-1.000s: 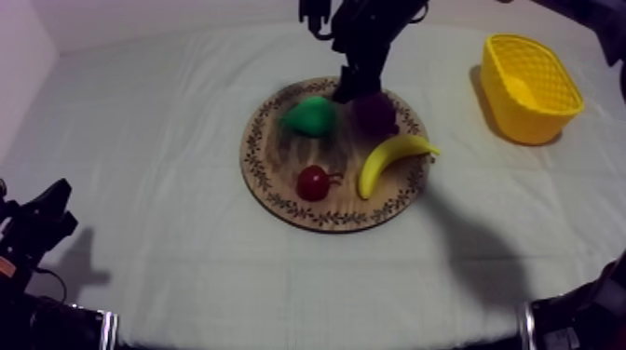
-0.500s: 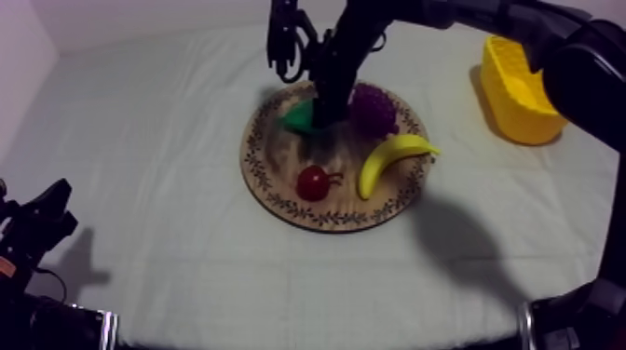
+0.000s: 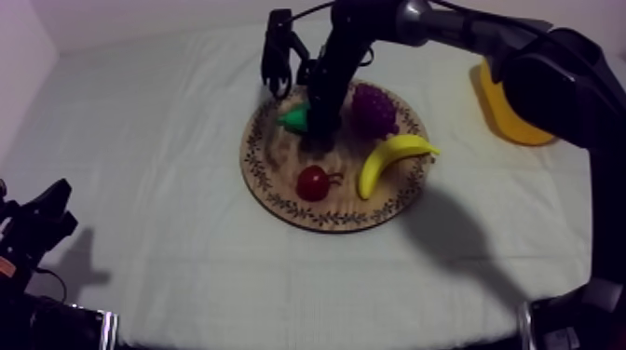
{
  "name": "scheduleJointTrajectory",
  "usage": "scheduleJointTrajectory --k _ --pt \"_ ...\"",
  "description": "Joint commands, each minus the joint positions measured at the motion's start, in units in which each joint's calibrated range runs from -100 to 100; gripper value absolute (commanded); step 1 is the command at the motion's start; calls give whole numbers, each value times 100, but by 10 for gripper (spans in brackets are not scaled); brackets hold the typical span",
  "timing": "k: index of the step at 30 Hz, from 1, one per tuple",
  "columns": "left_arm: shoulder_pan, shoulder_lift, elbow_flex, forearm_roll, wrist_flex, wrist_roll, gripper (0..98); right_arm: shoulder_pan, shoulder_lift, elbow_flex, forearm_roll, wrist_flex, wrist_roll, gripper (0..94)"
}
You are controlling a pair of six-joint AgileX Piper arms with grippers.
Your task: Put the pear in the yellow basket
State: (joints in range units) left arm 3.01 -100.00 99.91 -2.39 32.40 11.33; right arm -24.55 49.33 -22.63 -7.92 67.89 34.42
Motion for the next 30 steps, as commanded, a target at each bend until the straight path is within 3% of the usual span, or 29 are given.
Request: scheduleJointTrajectory --k 1,8,14,25,30 --pt "-1 0 -2 -2 1 2 1 -7 -19 60 6 -12 -1 542" --pt "-1 0 -2 -2 1 2 1 50 -392 331 -27 3 55 401" --pt "-1 0 -2 -2 1 2 1 325 -1234 544 -143 130 88 392" --pt "-1 0 -2 -2 1 2 1 1660 -3285 768 -655 248 159 401" --pt "-1 0 -2 -2 1 2 1 2278 -3719 973 -734 204 57 401"
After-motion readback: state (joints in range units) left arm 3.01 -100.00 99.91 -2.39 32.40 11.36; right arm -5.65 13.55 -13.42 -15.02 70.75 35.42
